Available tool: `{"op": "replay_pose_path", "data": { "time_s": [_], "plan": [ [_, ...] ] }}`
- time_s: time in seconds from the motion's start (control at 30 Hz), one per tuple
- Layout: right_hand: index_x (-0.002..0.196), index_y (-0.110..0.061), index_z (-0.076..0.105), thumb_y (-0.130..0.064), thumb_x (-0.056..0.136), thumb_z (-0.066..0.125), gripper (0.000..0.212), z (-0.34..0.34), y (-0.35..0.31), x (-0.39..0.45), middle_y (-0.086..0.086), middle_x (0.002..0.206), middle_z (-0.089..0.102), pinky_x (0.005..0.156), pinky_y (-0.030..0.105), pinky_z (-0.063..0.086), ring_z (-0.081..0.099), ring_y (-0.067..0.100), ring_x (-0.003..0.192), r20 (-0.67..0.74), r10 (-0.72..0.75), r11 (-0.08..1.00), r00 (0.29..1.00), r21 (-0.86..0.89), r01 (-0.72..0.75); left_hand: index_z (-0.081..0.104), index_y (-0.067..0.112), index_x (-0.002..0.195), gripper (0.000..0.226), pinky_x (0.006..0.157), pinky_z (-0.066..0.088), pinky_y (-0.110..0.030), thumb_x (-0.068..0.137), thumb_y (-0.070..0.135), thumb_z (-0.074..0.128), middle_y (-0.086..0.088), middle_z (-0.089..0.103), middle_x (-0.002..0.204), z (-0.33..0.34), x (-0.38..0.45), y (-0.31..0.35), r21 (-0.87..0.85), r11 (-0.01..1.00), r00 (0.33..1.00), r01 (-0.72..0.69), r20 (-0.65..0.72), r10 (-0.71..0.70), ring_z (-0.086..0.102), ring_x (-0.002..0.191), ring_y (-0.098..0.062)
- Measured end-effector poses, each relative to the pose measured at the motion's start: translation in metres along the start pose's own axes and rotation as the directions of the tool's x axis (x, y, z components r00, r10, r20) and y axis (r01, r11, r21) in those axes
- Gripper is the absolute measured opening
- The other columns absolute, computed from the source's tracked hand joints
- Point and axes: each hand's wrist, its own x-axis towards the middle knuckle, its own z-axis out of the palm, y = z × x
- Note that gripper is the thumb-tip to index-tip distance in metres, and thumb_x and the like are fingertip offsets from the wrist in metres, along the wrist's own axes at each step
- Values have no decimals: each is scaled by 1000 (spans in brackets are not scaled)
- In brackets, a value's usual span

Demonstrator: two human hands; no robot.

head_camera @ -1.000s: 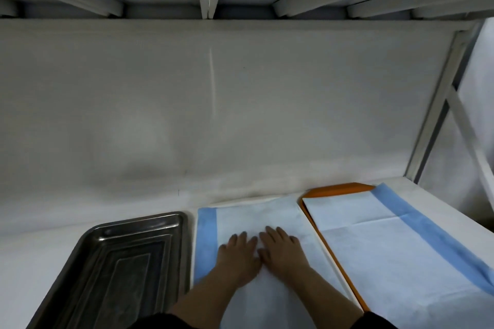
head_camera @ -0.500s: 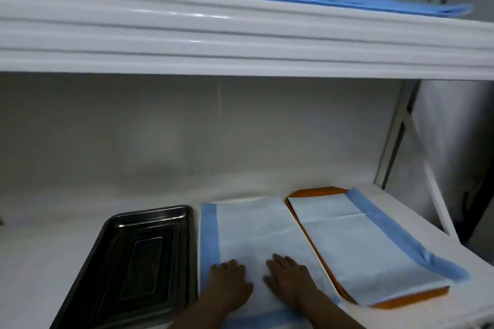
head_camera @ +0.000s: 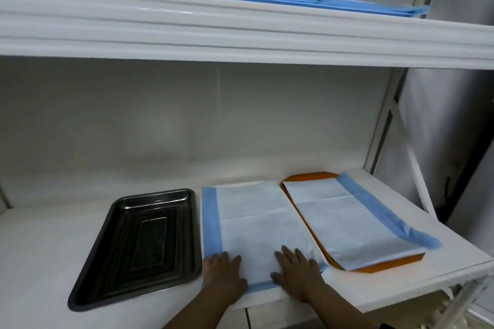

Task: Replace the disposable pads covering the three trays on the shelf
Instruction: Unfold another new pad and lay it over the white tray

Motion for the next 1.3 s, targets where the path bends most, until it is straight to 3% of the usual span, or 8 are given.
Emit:
{"op": "replay_pose_path", "data": {
  "time_s": [0.27, 0.4, 0.47, 0.7, 0.83, 1.03, 1.17, 1.3],
  "plan": [
    [151, -27, 13, -53, 95, 37, 67, 0, 1, 4, -3, 161, 3, 113, 52, 16, 6, 25, 147, 0, 10, 1000, 1000, -7, -10, 8, 20, 153, 71, 113, 10, -46, 94, 56, 28, -14, 12, 156, 5, 5, -6, 84, 995, 997, -59, 52, 55, 15, 140, -35],
    [136, -20, 42, -53, 95, 36, 53, -13, -7, 4, 6, 144, 40, 104, 45, 33, 40, 26, 130, -63, 21, 1000, 998, 4, -21, 27, 14, 147, 57, 111, 16, -45, 97, 40, 33, -16, 29, 149, -12, 5, -5, 89, 992, 993, -91, 90, 83, 31, 135, -32],
    [133, -19, 46, -51, 95, 34, 51, -26, -11, 1, 7, 136, 48, 99, 41, 37, 47, 26, 123, -73, 50, 998, 996, 33, -47, 37, 12, 142, 46, 108, 23, -42, 98, 28, 32, -14, 38, 144, -33, 3, -7, 6, 996, 993, -84, 78, 83, 39, 131, -31],
    [121, -13, 57, -34, 98, 38, 36, -84, -23, -29, 8, 123, 59, 87, 31, 44, 57, 26, 111, -227, -16, 996, 974, -89, -5, 54, 8, 123, 34, 94, 42, -34, 97, 21, 35, -11, 55, 130, -105, -22, -14, -91, 994, 990, -57, -134, 45, 53, 118, -29],
    [116, -14, 60, -29, 97, 38, 32, -119, -36, -54, 9, 116, 63, 78, 29, 45, 60, 29, 104, -439, -56, 992, 897, -129, -1, 56, 7, 118, 34, 91, 44, -33, 97, 25, 38, -14, 56, 127, -142, -46, -19, -123, 989, 937, -86, -348, 38, 54, 116, -32],
    [97, -13, 61, -28, 96, 38, 28, -175, -54, -97, 7, 98, 67, 65, 31, 39, 62, 30, 90, -771, -118, 991, 626, -129, 28, 51, 11, 112, 25, 67, 40, -33, 98, 27, 38, -10, 62, 109, -197, -92, -17, -11, 991, 687, -132, -722, 83, 62, 95, -35],
    [79, -14, 60, -26, 90, 46, 22, -202, -61, -132, 2, 72, 61, 53, 29, 39, 60, 26, 69, -928, -232, 973, 291, -218, 81, 56, 11, 79, 18, 46, 36, -28, 75, 18, 71, -7, 58, 66, -226, -124, -18, 191, 963, 402, -191, -879, 255, 58, 50, -29],
    [76, -14, 52, -26, 88, 45, 18, -225, -65, -158, 2, 71, 52, 55, 32, 37, 50, 22, 64, -926, -377, 922, 3, -375, 91, 50, 15, 78, 17, 55, 28, -33, 75, 13, 67, -3, 50, 66, -246, -146, -20, 445, 891, 60, -89, -891, 451, 50, 53, -23]
  ]
}}
